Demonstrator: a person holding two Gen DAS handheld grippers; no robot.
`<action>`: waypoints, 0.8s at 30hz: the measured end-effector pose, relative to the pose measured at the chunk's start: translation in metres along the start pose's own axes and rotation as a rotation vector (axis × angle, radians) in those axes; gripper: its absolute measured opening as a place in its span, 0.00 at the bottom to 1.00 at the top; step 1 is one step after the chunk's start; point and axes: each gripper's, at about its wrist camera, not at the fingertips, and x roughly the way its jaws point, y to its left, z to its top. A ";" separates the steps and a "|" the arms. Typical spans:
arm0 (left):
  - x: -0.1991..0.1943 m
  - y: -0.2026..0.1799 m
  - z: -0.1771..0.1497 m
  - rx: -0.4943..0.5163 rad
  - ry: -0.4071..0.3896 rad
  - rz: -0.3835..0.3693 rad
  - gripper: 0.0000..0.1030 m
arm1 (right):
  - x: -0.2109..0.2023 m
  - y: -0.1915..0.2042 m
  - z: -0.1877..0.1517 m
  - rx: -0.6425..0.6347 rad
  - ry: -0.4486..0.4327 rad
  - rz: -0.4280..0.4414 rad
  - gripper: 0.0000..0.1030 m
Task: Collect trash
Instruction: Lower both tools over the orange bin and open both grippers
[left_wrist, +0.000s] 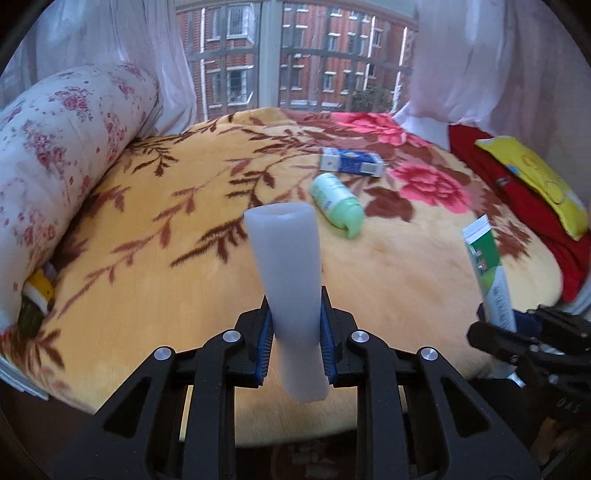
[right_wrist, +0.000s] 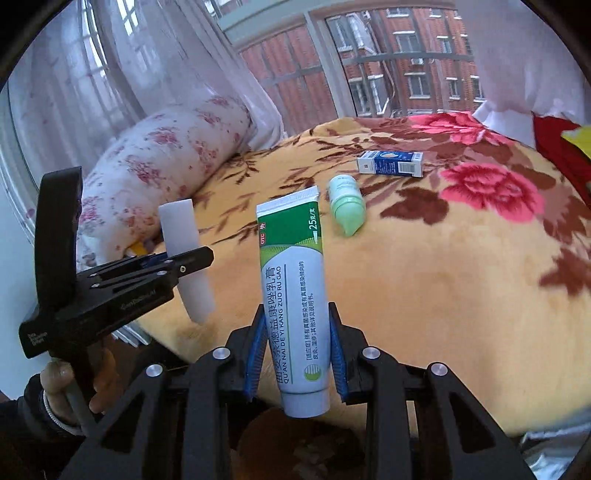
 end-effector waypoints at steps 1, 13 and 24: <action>-0.010 -0.002 -0.007 0.010 -0.009 -0.013 0.21 | -0.008 0.004 -0.010 0.007 -0.016 -0.001 0.30; -0.022 -0.019 -0.132 0.159 0.107 -0.118 0.21 | -0.015 0.026 -0.120 0.050 0.069 -0.023 0.30; 0.052 -0.011 -0.198 0.121 0.404 -0.125 0.21 | 0.043 0.011 -0.180 0.153 0.316 -0.045 0.30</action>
